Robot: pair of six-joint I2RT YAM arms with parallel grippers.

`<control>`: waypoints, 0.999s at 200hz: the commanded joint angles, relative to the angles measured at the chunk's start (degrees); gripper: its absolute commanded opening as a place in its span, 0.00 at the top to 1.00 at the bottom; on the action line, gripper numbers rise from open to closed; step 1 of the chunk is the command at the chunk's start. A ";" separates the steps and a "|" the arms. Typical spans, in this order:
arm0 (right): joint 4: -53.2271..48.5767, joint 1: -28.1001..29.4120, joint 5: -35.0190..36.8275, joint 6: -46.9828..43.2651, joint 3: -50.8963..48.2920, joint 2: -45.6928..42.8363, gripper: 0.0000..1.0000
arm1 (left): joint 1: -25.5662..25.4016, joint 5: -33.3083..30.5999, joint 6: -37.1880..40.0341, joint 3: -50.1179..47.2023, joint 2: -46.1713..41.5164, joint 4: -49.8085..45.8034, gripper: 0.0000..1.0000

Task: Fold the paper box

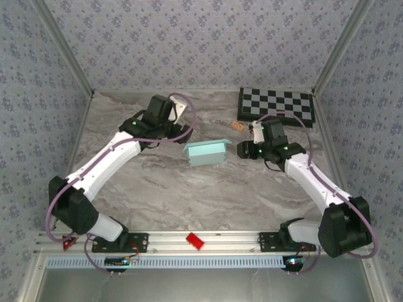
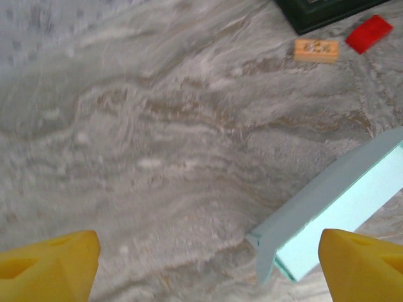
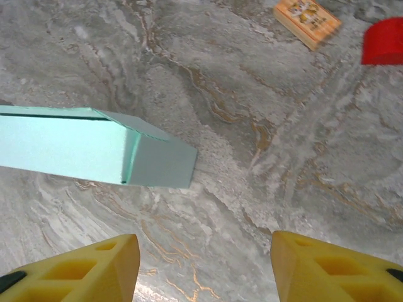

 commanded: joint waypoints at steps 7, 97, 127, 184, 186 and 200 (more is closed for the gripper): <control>-2.57 -0.29 -4.25 -4.94 4.66 2.81 0.44 | 0.30 2.06 -13.42 -5.42 -4.38 -0.91 0.14; -4.55 0.49 -5.86 -9.86 12.30 11.21 0.54 | 0.42 10.15 -19.30 -12.12 -1.45 5.33 0.36; -5.03 0.67 -7.52 -11.35 13.42 12.97 0.55 | 0.47 10.64 -19.12 -11.18 0.33 5.58 0.43; -5.23 1.03 -9.59 -12.48 15.40 16.09 0.57 | 0.48 13.42 -18.64 -9.92 2.61 5.92 0.49; -5.21 1.10 -9.59 -12.53 15.40 16.17 0.57 | 0.48 13.46 -18.64 -9.94 2.59 5.96 0.49; -5.38 1.23 -9.62 -12.57 15.39 17.01 0.57 | 0.46 13.65 -18.46 -9.69 2.86 5.96 0.53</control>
